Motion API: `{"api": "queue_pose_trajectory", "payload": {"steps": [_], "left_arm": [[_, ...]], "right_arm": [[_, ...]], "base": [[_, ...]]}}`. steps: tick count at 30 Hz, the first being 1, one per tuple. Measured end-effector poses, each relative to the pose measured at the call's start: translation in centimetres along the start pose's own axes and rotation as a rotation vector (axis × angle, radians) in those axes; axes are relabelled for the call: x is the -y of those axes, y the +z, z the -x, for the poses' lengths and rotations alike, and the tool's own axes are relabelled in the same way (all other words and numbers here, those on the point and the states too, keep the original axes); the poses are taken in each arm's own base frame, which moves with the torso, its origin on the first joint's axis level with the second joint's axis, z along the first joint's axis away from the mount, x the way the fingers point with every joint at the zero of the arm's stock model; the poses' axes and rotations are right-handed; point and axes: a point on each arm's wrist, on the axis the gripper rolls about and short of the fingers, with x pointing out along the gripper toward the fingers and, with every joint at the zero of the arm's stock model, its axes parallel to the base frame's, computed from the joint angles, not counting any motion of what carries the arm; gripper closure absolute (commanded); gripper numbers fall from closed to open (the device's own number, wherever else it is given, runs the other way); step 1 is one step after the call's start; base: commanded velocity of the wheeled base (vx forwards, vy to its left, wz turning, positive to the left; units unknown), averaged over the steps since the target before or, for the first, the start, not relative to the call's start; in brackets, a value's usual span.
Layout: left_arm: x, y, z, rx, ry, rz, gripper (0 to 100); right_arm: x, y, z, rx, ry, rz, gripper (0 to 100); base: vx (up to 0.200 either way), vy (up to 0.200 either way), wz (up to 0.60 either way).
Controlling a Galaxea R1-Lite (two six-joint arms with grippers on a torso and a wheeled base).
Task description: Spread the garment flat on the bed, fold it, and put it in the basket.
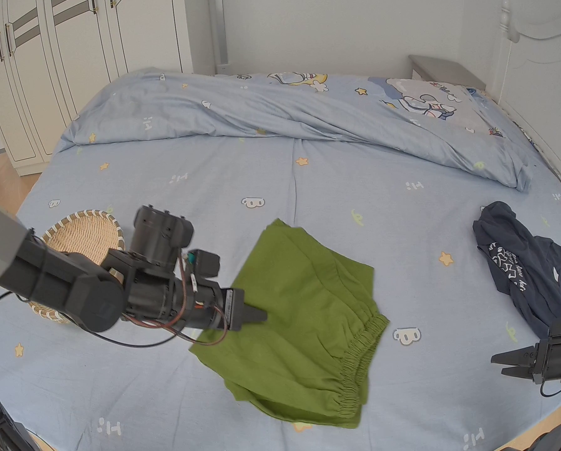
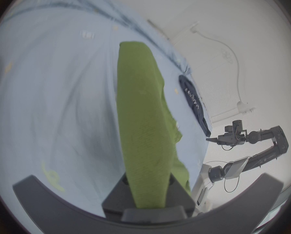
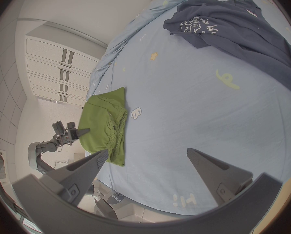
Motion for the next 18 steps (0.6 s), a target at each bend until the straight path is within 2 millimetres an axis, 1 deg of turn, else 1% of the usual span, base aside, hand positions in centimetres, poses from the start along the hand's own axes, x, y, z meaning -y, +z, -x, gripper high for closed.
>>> {"api": "queue_pose_trajectory", "payload": {"steps": [4,8,12,18], "left_arm": [[0.5,1.5,2.9,0.092,0.002,-0.045,100],[1.4,1.8,4.8,0.141,-0.005,-0.065,100],[2.3,1.6,5.6,0.158,-0.02,-0.083,100],[2.9,1.6,6.3,0.178,-0.029,-0.102,100]], "right_arm": [[0.0,0.0,0.0,-0.002,0.0,-0.001,0],[0.2,0.2,-0.2,0.004,0.0,0.008,0],[0.4,0.2,-0.4,0.01,-0.002,0.015,0],[0.5,0.0,-0.5,0.002,-0.002,0.006,0]], "base": [[0.0,0.0,0.0],[0.0,0.0,0.0],[0.0,0.0,0.0],[0.0,0.0,0.0]]}}
